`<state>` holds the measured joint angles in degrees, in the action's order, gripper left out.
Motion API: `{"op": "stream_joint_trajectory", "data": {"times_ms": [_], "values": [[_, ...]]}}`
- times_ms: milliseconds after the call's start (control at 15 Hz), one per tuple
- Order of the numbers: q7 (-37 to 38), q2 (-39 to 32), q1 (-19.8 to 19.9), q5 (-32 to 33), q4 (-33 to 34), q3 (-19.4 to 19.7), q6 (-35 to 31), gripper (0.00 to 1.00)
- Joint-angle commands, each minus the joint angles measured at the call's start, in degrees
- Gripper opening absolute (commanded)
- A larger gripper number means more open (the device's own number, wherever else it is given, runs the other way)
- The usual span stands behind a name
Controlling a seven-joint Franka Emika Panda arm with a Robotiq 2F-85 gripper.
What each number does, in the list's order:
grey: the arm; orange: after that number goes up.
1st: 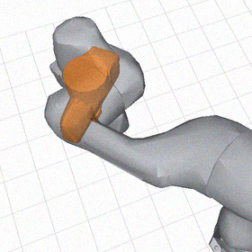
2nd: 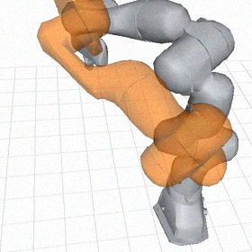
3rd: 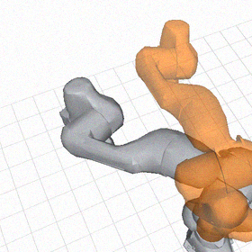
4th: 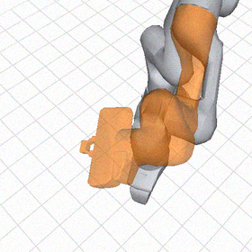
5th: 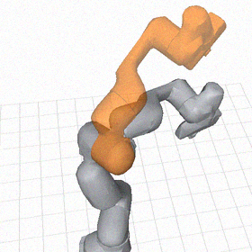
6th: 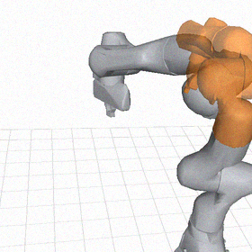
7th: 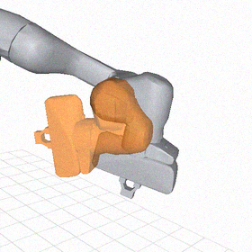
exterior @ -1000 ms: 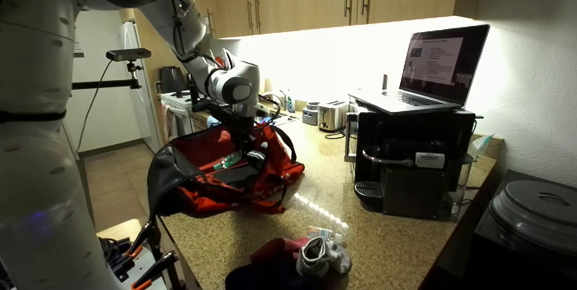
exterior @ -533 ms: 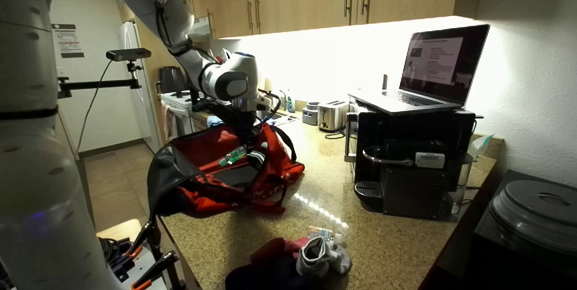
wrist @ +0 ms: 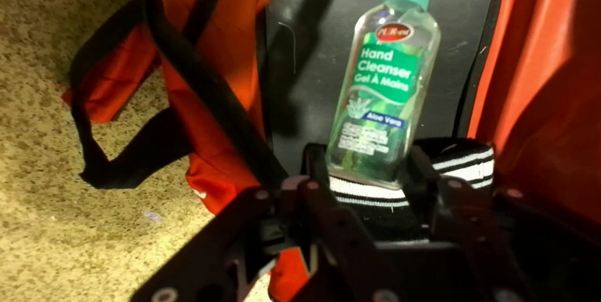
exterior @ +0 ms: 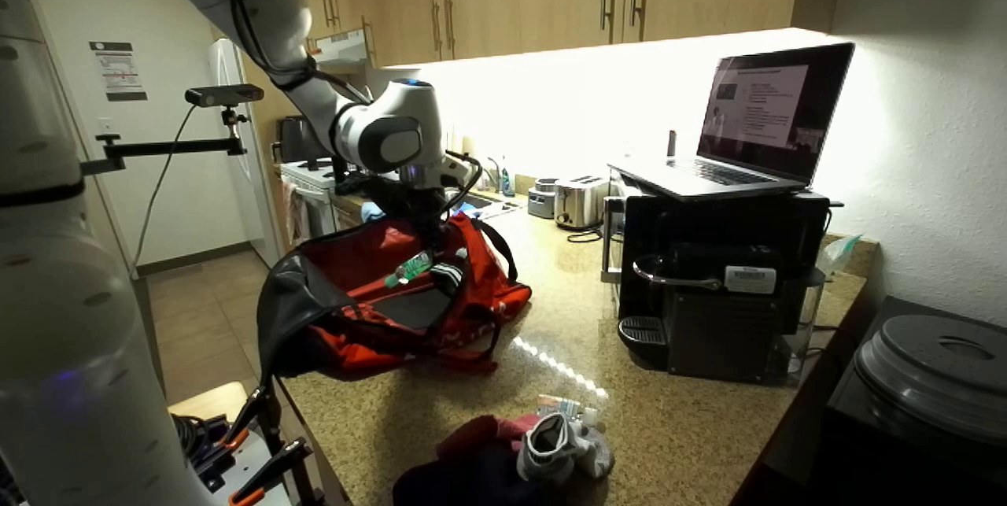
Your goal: Remove the bottle out of the bag
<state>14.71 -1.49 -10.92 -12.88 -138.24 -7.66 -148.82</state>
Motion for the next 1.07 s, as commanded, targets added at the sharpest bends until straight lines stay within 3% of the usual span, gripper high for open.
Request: {"op": "stream_joint_trajectory", "data": {"times_ms": [0,467,1000], "values": [[6.03,6.39,1.05,2.65,-5.87,-0.02,-1.59,0.18],[15.78,12.47,4.25,9.01,-9.60,-0.71,-0.39,0.18],[24.04,13.67,9.58,17.05,-9.91,-0.67,0.77,0.18]]}}
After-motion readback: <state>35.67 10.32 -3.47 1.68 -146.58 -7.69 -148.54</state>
